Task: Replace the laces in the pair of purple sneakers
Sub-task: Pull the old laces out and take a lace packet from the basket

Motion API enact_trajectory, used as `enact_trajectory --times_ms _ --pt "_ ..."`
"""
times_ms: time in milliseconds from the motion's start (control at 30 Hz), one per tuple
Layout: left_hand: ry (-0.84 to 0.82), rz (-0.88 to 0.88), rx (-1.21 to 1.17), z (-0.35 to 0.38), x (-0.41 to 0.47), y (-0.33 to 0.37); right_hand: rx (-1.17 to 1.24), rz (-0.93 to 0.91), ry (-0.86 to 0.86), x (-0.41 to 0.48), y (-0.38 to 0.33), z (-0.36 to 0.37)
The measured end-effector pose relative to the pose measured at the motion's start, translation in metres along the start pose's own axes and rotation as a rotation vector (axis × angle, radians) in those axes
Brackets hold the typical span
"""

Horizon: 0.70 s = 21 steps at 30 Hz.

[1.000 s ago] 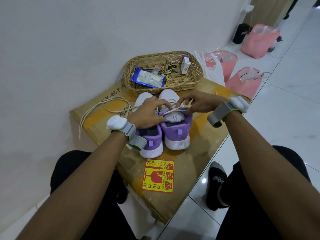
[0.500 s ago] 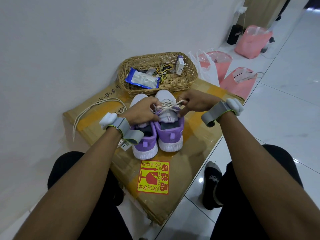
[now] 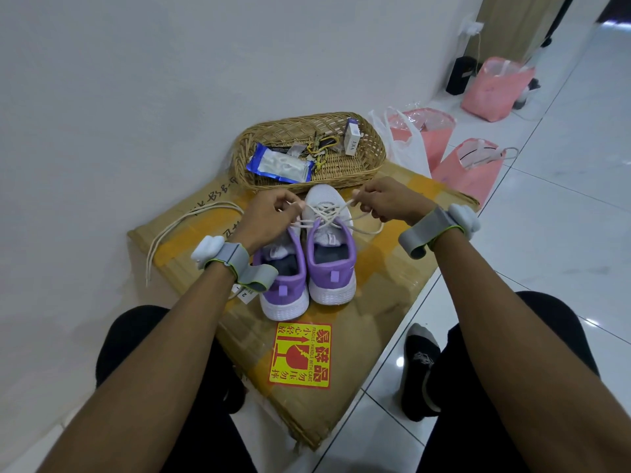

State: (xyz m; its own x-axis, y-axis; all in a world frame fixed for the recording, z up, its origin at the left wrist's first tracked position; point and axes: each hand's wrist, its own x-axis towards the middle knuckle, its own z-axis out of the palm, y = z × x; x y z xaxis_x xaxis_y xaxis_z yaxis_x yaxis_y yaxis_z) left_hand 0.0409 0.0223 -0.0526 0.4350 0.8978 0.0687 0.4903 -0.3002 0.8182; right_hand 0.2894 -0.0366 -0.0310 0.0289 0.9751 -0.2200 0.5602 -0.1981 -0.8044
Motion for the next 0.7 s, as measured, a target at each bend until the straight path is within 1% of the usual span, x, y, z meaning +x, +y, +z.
enact_trajectory --times_ms 67,100,167,233,267,300,367,400,467,533,567,600,667,700 --pt "-0.037 0.067 0.068 0.0 -0.002 0.0 -0.116 -0.038 -0.06 -0.003 -0.001 0.003" --pt "-0.019 0.071 0.078 0.0 -0.001 0.0 -0.157 -0.051 -0.039 -0.003 -0.001 0.002" --pt "0.111 0.007 0.064 -0.002 0.002 -0.003 -0.116 0.009 0.101 0.0 0.004 -0.002" --pt "0.236 -0.117 0.076 -0.007 0.006 -0.007 -0.046 0.102 0.247 0.006 0.012 -0.005" --pt "0.248 -0.159 0.096 -0.008 0.007 -0.009 -0.035 0.127 0.257 0.008 0.014 -0.004" --pt "0.233 -0.177 0.108 -0.009 0.007 -0.009 -0.036 0.135 0.226 0.009 0.014 -0.003" --pt "0.199 -0.171 0.119 -0.01 0.007 -0.008 -0.042 0.128 0.15 0.009 0.009 0.0" --pt "0.204 -0.171 0.139 -0.011 0.006 -0.007 -0.046 0.134 0.141 0.008 0.009 -0.001" --pt "0.239 -0.208 0.234 -0.016 0.005 -0.01 -0.108 0.199 0.213 0.01 0.014 -0.005" --pt "0.237 -0.221 0.374 -0.019 0.002 -0.014 -0.249 0.28 0.297 0.012 0.022 -0.007" --pt "0.232 -0.192 0.424 -0.019 0.001 -0.016 -0.314 0.289 0.301 0.014 0.024 -0.005" --pt "0.231 -0.136 0.437 -0.018 0.001 -0.015 -0.364 0.252 0.296 0.015 0.024 -0.001" --pt "0.19 0.042 0.402 -0.013 0.003 -0.012 -0.355 0.081 0.29 0.014 0.017 0.005" --pt "0.131 0.123 0.376 -0.01 0.005 -0.009 -0.322 -0.032 0.258 0.013 0.011 0.007"
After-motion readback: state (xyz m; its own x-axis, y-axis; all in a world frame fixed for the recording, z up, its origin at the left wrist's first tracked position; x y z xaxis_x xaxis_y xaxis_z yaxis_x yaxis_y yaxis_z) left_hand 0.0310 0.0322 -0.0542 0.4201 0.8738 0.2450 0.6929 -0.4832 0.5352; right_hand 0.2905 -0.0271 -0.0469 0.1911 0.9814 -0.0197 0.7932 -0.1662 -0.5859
